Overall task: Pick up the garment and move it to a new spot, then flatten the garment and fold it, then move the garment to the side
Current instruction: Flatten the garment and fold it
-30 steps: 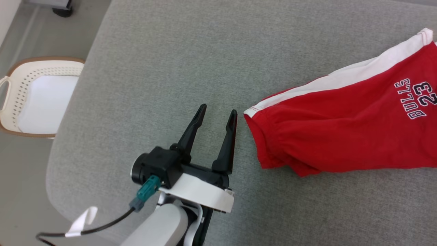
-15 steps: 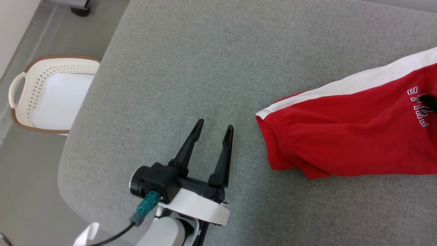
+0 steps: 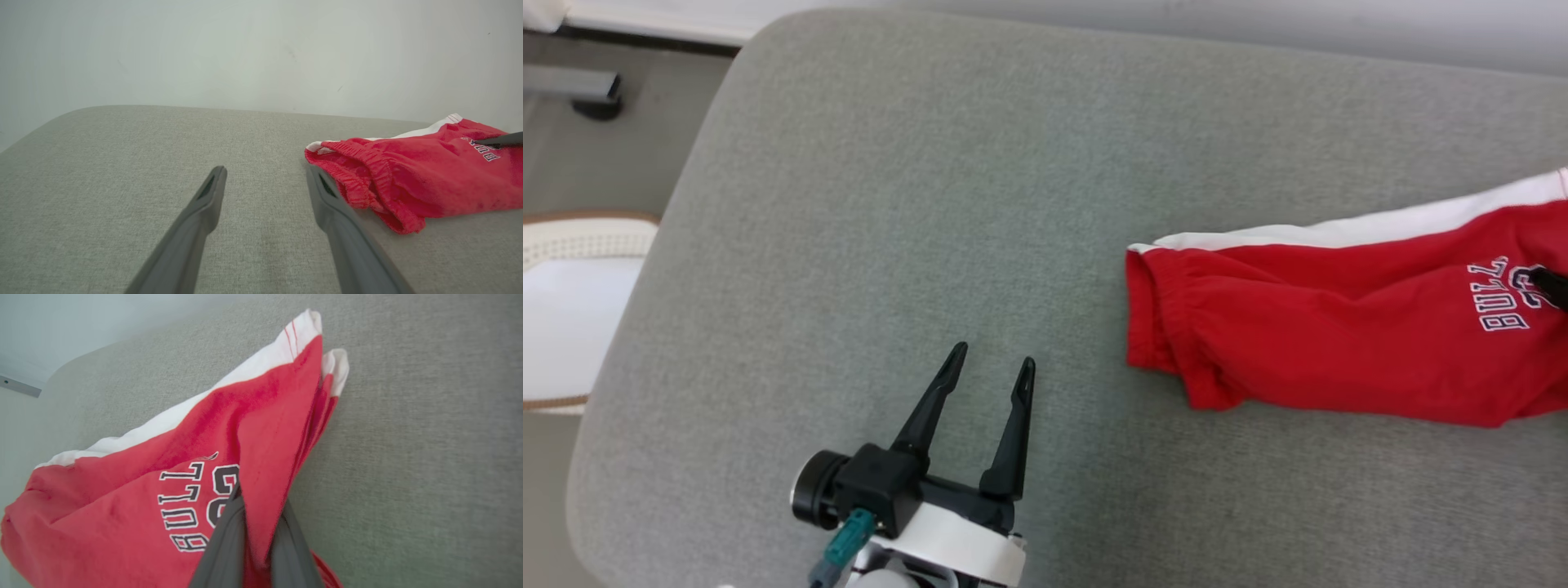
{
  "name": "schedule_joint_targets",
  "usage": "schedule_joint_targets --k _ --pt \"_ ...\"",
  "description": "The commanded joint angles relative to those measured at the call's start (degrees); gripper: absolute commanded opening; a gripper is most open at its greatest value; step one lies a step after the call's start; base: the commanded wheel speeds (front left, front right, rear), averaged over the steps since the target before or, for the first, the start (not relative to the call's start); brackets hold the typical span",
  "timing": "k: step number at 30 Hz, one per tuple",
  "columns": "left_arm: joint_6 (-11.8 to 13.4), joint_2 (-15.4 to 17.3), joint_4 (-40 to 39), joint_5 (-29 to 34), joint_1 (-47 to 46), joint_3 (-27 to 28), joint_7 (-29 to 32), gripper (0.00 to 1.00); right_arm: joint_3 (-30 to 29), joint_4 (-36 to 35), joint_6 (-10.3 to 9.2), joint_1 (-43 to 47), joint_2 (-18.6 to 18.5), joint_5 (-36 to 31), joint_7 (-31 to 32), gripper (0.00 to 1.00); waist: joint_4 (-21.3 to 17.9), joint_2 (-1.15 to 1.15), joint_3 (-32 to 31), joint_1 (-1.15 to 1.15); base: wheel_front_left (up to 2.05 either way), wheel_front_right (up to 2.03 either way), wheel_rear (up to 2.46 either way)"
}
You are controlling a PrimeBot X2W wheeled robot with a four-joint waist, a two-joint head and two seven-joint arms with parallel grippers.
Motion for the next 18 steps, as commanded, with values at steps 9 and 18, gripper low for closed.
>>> schedule_joint_targets --k 9,18 --pt "-2.48 -1.1 0.35 2.45 3.68 2.23 0.0 1.0 -6.78 -4.3 0.01 5.19 1.34 0.57 -3.12 0.0 -2.79 0.0 -4.02 0.0 0.0 0.0 0.0" --pt "-4.15 -1.94 1.26 2.81 5.69 3.76 0.0 1.0 -4.72 -9.65 0.01 8.44 3.89 -6.14 1.55 0.0 -3.12 0.0 -5.65 0.0 0.0 0.0 0.0"
